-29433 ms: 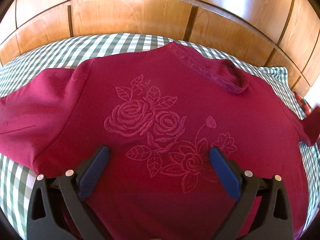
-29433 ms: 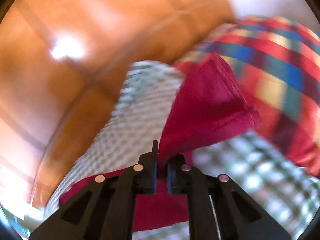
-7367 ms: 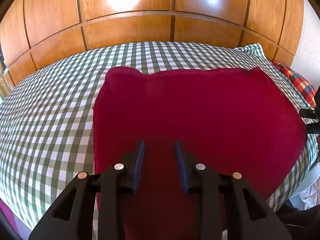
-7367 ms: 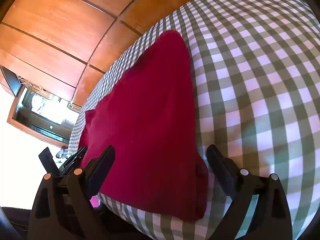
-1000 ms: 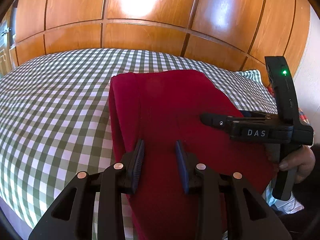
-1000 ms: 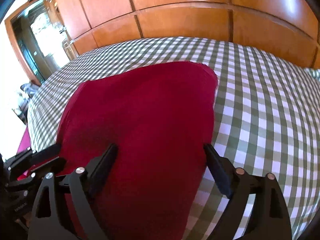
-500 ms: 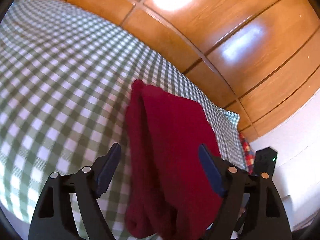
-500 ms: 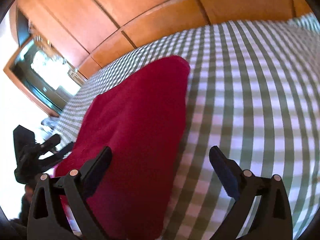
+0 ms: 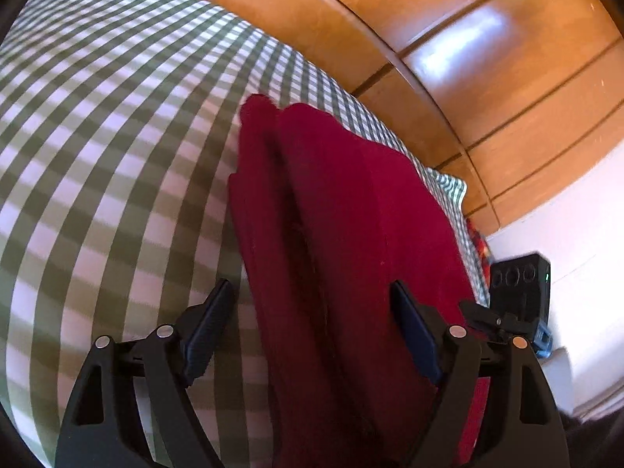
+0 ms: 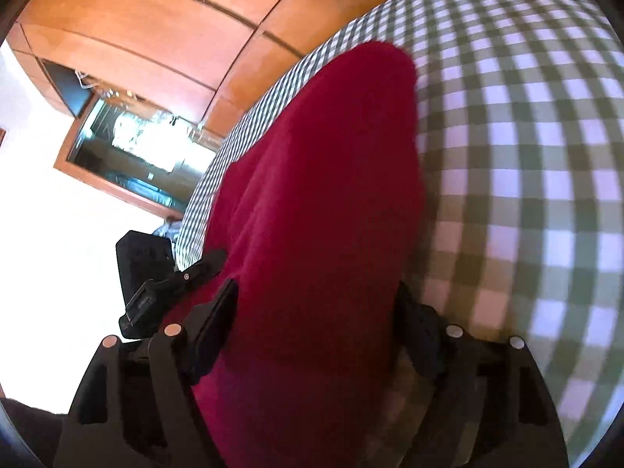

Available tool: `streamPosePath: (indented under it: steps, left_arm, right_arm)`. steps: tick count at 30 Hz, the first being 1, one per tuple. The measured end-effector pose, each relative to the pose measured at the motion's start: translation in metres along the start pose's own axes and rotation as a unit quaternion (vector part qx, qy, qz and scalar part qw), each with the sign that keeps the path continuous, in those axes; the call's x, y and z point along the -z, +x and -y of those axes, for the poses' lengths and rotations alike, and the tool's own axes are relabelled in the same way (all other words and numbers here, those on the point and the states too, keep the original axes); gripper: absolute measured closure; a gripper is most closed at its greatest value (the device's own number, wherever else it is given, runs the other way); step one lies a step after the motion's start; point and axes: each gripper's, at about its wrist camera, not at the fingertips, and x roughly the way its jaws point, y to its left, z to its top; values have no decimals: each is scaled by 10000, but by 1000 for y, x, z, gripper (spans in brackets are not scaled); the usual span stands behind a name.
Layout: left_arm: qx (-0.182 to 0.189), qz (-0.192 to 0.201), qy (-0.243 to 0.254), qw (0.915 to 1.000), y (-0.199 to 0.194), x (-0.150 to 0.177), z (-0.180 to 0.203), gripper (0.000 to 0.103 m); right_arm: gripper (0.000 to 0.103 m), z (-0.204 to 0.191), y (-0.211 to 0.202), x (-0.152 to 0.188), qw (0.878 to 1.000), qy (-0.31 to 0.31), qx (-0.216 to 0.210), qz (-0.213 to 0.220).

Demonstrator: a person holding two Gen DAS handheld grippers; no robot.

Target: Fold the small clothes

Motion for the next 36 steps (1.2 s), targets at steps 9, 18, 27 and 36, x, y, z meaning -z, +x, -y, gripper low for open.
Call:
streamPosePath:
  steps: [9, 18, 27, 36]
  left_arm:
    - [307, -150, -22, 9994, 13, -8, -2, 44]
    - [1150, 189, -158, 9931, -3, -1, 6, 56]
    - [1634, 12, 294, 9861, 13, -4, 63, 56]
    - [2101, -668, 1239, 9675, 111, -36, 182, 56]
  right_arm:
    - [11, -23, 22, 0, 9986, -439, 192, -209]
    - [50, -36, 1, 14, 9981, -509, 270, 215]
    - [53, -38, -61, 39, 9931, -713, 504, 778]
    - [53, 6, -176, 51, 9744, -427, 1203, 1852]
